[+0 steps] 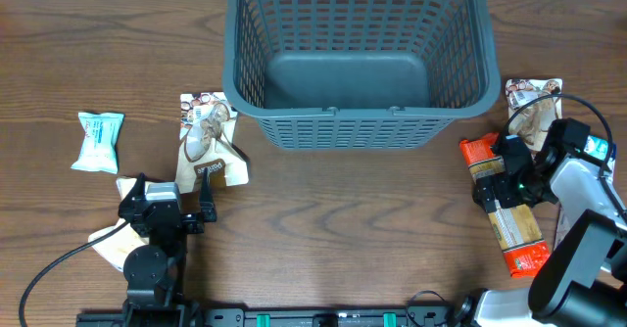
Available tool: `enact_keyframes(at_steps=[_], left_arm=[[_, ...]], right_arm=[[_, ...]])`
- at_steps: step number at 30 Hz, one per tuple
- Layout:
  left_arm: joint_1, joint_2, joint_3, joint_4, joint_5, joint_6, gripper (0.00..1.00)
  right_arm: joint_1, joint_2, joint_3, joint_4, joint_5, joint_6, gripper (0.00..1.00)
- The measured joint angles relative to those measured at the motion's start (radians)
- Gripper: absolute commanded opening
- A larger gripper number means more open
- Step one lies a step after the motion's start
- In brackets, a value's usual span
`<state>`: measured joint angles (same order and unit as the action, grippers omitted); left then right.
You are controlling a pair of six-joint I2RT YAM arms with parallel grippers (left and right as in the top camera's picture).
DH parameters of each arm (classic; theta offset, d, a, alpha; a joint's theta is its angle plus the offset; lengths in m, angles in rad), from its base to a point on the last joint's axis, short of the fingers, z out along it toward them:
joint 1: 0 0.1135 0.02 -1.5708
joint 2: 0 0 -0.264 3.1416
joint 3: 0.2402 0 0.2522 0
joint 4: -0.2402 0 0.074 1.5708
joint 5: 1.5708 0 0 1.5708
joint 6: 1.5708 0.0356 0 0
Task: Pack container
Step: 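Move the right gripper down and grasp the red-capped spaghetti pack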
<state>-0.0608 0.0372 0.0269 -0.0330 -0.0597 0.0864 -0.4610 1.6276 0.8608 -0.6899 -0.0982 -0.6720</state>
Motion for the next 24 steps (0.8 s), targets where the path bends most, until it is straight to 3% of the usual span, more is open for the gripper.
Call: enact_keyframes(at_steps=[8, 12, 15, 22, 24], left_arm=[[0.000, 0.000, 0.000, 0.000, 0.000, 0.000, 0.99], [0.000, 0.000, 0.000, 0.000, 0.000, 0.000, 0.99], [0.000, 0.000, 0.000, 0.000, 0.000, 0.000, 0.99], [0.000, 0.000, 0.000, 0.000, 0.000, 0.000, 0.99], [0.000, 0.000, 0.000, 0.000, 0.000, 0.000, 0.99]], right_arm=[[-0.012, 0.048, 0.000, 0.031, 0.005, 0.025, 0.92], [-0.013, 0.051, 0.002, 0.041, 0.006, 0.029, 0.78], [-0.013, 0.052, 0.002, 0.049, -0.002, 0.033, 0.54], [-0.019, 0.053, 0.002, 0.063, -0.021, 0.066, 0.56], [-0.019, 0.053, 0.002, 0.066, -0.026, 0.070, 0.46]])
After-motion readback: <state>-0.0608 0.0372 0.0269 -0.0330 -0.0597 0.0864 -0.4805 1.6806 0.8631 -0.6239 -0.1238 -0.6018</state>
